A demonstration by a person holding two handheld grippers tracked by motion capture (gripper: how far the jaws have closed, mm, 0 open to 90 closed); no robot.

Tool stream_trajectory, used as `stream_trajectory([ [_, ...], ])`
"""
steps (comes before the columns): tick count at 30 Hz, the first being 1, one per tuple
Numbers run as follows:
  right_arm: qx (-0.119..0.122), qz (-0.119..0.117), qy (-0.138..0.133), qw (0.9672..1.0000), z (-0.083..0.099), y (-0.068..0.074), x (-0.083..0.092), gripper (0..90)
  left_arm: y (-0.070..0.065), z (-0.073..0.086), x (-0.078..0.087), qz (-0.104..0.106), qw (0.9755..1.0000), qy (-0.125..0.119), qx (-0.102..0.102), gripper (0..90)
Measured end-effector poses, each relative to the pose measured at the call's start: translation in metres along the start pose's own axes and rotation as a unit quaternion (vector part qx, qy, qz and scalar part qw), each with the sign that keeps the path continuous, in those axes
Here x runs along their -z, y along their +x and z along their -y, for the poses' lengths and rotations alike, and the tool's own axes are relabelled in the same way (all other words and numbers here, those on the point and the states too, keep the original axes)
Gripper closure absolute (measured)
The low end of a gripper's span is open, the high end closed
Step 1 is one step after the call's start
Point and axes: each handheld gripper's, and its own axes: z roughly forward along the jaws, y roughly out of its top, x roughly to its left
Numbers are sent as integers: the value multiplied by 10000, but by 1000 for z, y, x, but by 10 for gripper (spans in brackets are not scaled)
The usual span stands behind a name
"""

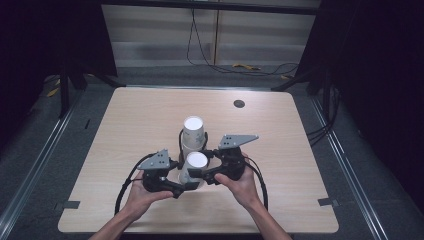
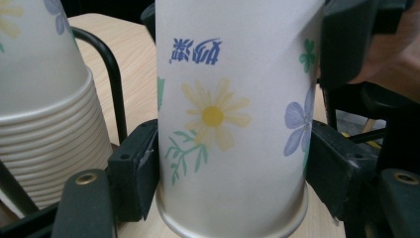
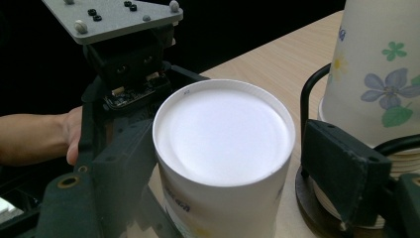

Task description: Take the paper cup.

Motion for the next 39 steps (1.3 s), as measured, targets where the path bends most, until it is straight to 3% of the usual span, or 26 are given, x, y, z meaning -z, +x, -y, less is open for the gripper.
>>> stream_trajectory([
  [8, -11, -6, -30, 10000, -1, -1, 6, 205, 3, 2, 4, 15, 9999, 57, 98, 292],
  [12, -65, -34, -88, 9999, -1, -2, 9, 186, 4, 0, 8, -101, 9999, 75, 53, 291],
  [18, -56, 84, -209, 9997, -2, -4, 22, 189, 8, 0, 14, -134, 9997, 121, 134, 292],
  [22, -51, 133, -206, 9997, -3, -6, 26, 193, 8, 1, 13, -41, 9998, 190, 60, 288],
  [31, 31, 243, 116, 9996, 1, -10, 29, 189, 8, 1, 11, -46, 9986, 521, 48, 286],
  [32, -11, 184, 259, 9995, 2, -12, 28, 181, 7, 0, 11, -95, 9979, 635, -59, 283],
  [33, -11, 184, 259, 9995, 2, -12, 28, 181, 7, 0, 11, -95, 9979, 635, -59, 282],
  [36, 45, 116, 586, 9982, 4, -12, 23, 171, 5, -2, 10, -72, 9968, 789, -97, 283],
  [39, 80, 50, 670, 9977, 4, -11, 22, 177, 5, -3, 11, -74, 9959, 897, -122, 286],
])
